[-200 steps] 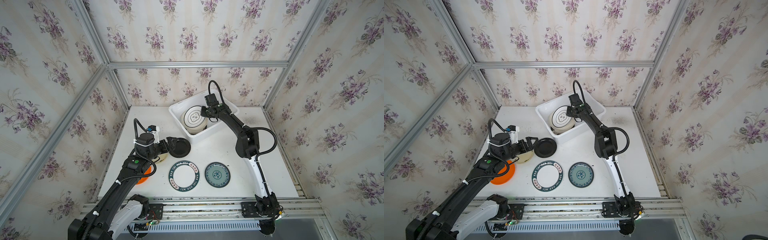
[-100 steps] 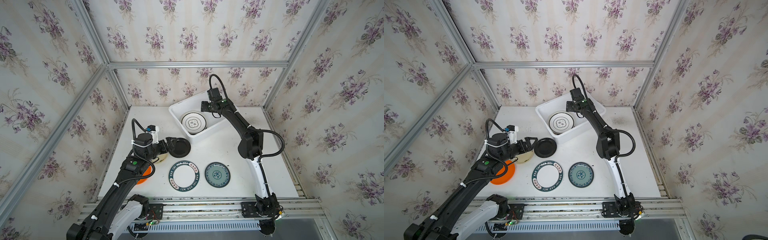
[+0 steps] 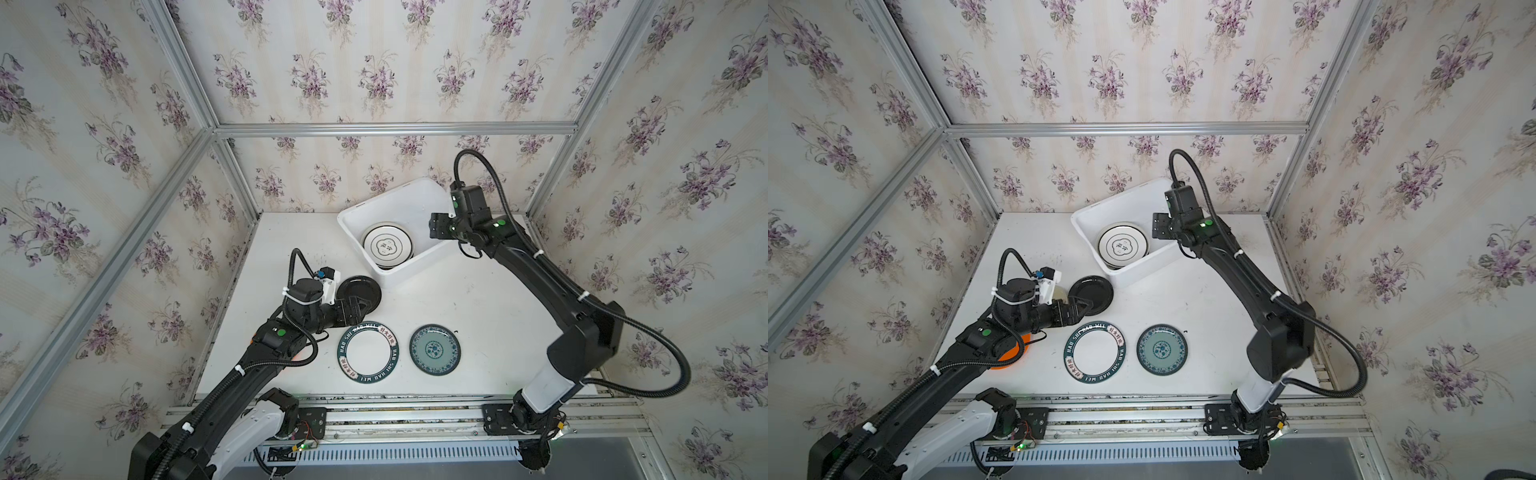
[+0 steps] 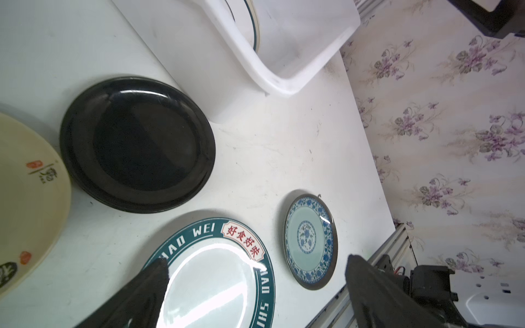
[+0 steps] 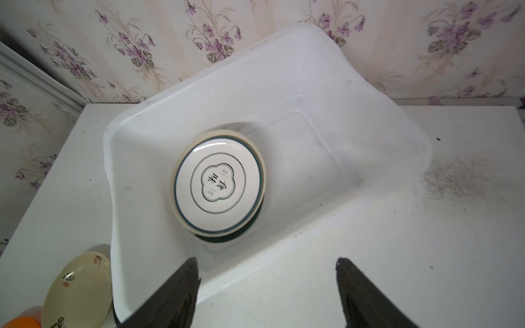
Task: Place the plates into the plastic bin on the countertop
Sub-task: 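Withdraw the right gripper toward the blue floral plate while the left arm shifts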
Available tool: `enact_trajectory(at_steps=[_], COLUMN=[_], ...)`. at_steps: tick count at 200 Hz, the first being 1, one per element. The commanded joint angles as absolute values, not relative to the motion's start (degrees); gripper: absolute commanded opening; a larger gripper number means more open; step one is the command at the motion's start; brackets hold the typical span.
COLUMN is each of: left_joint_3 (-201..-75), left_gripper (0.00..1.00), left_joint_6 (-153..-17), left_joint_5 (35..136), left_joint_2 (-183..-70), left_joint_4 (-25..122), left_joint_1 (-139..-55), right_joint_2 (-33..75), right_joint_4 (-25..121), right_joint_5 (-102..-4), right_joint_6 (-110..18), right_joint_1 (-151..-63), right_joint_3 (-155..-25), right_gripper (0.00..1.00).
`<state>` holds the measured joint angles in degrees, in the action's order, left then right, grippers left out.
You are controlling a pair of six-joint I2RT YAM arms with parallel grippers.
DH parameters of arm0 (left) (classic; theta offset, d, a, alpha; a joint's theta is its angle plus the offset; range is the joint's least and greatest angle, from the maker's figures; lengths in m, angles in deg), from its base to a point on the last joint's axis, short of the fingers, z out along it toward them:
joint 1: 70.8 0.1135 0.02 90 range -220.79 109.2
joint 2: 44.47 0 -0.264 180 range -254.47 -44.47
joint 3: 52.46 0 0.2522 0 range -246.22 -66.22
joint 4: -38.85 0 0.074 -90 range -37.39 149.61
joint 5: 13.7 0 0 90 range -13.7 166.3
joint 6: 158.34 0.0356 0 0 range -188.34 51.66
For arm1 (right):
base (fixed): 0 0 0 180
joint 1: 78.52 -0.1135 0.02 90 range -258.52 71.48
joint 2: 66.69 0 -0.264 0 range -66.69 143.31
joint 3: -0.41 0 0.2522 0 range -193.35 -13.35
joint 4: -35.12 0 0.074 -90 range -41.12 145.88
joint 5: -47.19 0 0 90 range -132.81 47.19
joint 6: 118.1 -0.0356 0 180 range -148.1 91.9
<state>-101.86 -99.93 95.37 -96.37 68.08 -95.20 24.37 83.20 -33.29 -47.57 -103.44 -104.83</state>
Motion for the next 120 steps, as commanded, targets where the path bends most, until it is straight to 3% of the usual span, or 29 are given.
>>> enact_trajectory(at_steps=[1,26,51,120], left_joint_3=[-101.2,-101.1,-102.1,-101.9], left_gripper=[0.99,0.99,0.99,0.99], left_joint_6=[-100.3,-100.9,-101.3,-103.9], left_joint_5=[94.3,93.2,94.7,93.7], left_joint_2=[-96.8,-97.9,-98.9,-103.8], left_joint_4=[67.7,67.5,65.6,59.9], left_joint_1=[-96.8,-99.6,-103.1,-108.4], right_joint_2=[16.2,7.4,2.3,-12.6], right_joint_4=[77.5,78.3,83.8,91.1], right_joint_5=[-31.4,-35.9,-43.8,-49.6], right_joint_6=[-47.7,-49.6,-53.3,-60.2], right_joint_1=[-103.5,-102.1,-98.5,-98.4], right_joint_3=[-97.3,-88.0,-84.1,-65.0], right_gripper=[0.79,0.87,0.87,0.88])
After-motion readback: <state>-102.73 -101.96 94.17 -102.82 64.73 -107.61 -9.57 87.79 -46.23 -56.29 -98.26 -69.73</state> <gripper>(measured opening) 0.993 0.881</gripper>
